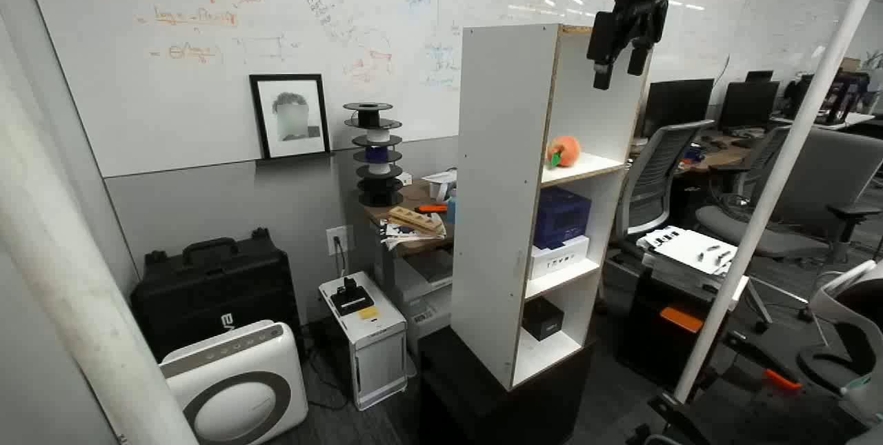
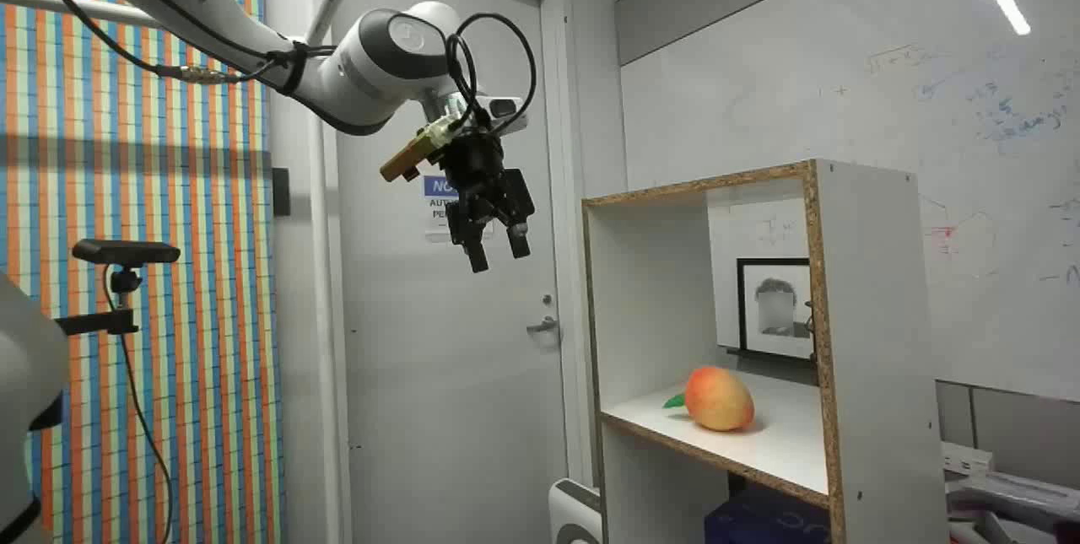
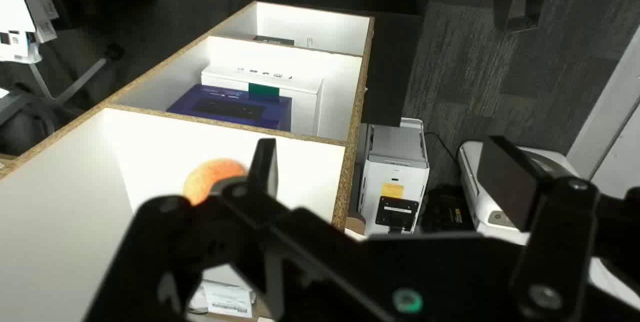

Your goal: Put the peach plushie on the top of the shelf

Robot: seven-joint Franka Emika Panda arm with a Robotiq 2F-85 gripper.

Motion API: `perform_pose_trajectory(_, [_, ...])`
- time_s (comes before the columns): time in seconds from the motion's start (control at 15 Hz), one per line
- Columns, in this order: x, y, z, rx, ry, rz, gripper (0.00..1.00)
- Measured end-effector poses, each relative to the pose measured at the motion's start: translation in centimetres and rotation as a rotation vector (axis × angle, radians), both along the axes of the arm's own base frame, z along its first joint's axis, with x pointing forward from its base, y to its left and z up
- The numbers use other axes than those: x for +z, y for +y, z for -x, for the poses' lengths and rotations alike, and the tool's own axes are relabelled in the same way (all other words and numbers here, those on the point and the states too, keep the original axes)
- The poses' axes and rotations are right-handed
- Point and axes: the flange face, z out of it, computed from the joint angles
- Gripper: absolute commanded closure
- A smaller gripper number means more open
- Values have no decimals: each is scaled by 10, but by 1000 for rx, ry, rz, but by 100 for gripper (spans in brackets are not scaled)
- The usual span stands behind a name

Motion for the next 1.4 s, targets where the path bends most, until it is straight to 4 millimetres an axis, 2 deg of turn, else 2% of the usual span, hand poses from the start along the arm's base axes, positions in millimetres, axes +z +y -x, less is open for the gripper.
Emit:
perform_pose_trajectory(0.33, [10, 1, -1, 1, -22, -2, 0])
perform_pose_trajectory(0.47, [9, 1, 0, 32, -9, -12, 0])
perform_pose_trajectory(0.6, [0, -9, 2, 109, 26, -72, 0])
perform_pose_trajectory(0.73, [-11, -36, 3, 131, 24, -152, 0])
perform_pose_trajectory(1.07, [-46, -126, 12, 88, -49, -295, 0])
perform_pose_trajectory(1.2, [-58, -151, 11, 55, -111, -309, 0])
perform_pose_trajectory(1.4, [-81, -171, 4, 25, -177, -296, 0])
